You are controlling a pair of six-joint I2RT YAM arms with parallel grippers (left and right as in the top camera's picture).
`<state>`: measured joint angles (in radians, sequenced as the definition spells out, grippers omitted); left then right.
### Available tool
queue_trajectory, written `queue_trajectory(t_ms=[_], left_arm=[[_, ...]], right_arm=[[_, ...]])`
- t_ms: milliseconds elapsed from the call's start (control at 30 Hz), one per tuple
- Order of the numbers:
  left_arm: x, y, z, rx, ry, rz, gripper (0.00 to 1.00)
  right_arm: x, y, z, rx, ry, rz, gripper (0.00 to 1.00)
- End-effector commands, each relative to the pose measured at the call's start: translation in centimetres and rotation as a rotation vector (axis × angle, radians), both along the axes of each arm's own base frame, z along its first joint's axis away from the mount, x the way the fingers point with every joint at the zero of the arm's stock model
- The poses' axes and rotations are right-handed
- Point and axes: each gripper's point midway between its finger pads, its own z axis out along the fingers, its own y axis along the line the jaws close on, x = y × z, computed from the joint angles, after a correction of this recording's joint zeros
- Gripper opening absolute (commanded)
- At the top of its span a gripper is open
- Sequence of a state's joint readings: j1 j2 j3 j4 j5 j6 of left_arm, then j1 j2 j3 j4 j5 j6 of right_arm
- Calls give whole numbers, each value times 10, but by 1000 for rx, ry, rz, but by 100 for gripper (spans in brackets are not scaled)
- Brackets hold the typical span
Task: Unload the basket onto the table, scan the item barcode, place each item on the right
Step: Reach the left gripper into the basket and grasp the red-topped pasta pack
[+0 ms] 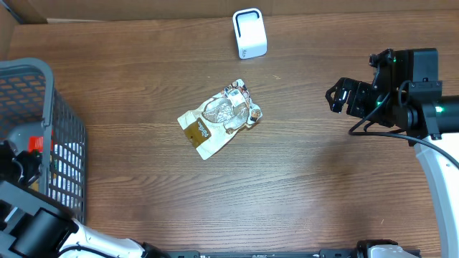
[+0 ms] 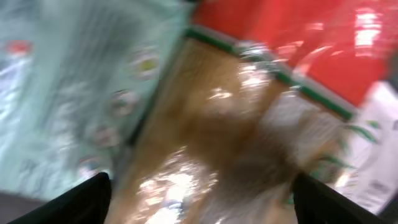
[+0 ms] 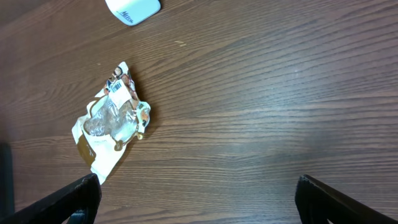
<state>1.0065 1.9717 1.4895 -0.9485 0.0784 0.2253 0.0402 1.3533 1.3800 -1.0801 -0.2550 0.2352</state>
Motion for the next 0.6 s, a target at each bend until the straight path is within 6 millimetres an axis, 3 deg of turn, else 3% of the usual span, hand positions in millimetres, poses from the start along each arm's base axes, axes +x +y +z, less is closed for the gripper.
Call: queue_trajectory(t_ms=[0, 100, 300, 567], left_arm=[[13, -13, -10, -6, 27, -108, 92], [13, -13, -10, 2, 37, -120, 100], [6, -10, -15, 16, 69, -111, 100], [5, -25, -42, -7, 48, -151, 100]], right_arm=[[4, 2, 12, 0, -37, 8, 100], [4, 2, 12, 0, -37, 8, 100], [4, 2, 12, 0, -37, 8, 100], [4, 2, 12, 0, -37, 8, 100]])
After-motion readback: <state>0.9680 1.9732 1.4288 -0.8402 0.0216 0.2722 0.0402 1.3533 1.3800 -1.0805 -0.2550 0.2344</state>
